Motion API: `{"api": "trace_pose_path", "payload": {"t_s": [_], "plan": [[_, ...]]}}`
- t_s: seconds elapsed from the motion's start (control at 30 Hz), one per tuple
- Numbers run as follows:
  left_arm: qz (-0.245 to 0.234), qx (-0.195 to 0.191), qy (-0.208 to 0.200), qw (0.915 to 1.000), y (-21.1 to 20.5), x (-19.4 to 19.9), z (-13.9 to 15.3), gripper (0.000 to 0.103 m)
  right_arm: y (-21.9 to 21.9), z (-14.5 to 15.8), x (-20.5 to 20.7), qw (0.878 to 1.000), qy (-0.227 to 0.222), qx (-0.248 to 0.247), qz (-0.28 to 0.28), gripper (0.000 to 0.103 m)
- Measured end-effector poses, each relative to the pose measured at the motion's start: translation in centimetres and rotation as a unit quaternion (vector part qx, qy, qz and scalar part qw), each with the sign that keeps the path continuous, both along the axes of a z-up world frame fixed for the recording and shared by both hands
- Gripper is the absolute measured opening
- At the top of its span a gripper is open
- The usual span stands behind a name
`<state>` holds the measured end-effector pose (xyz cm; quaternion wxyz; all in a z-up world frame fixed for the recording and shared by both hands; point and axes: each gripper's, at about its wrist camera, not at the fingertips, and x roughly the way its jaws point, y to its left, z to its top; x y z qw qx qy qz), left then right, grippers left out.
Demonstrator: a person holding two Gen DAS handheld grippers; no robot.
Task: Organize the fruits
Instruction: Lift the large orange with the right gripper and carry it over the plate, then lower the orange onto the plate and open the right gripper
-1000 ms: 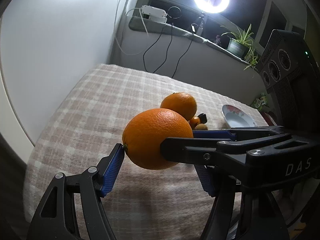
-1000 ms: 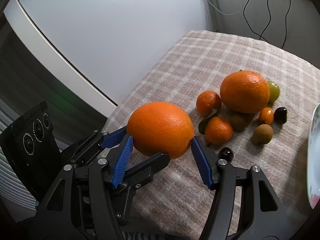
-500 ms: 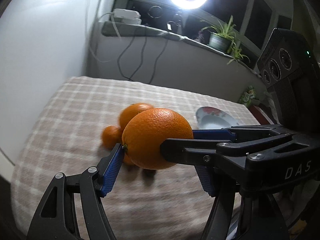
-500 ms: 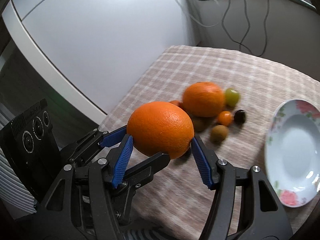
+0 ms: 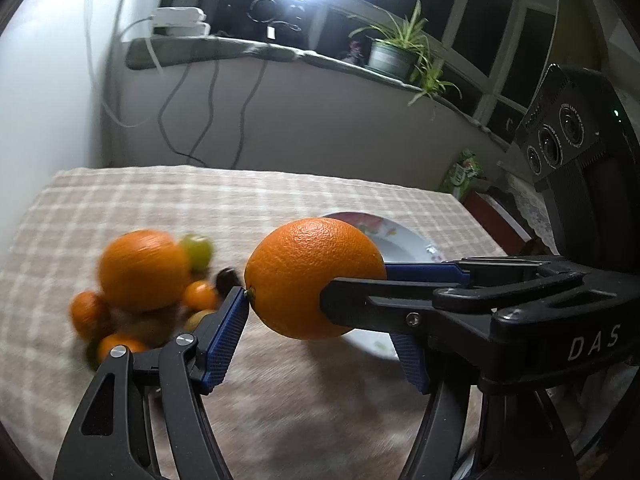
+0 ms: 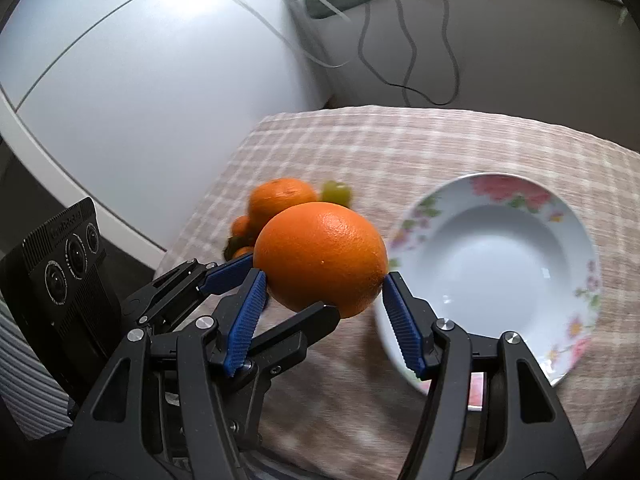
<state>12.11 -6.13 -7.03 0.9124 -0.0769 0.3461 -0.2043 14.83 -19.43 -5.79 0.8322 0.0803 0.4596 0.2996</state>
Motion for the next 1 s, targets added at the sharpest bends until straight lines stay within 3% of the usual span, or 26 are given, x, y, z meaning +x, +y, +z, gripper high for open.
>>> {"api": "trace_pose_path", "payload": {"t_s": [0.4, 1.0], "plan": [[-0.038, 0.005, 0.028, 0.9989, -6.1, 4.2, -1.3, 0.068, -6.5, -1.6, 2.8, 0.999, 0.019, 0.005, -0.044, 0.063], [-0.049, 0.031, 0.054, 0.9969, -9.0, 6.6, -2.5, 0.068, -9.1, -3.3, 4.1, 0.998, 0.021, 0.012, -0.059, 0.063]]}}
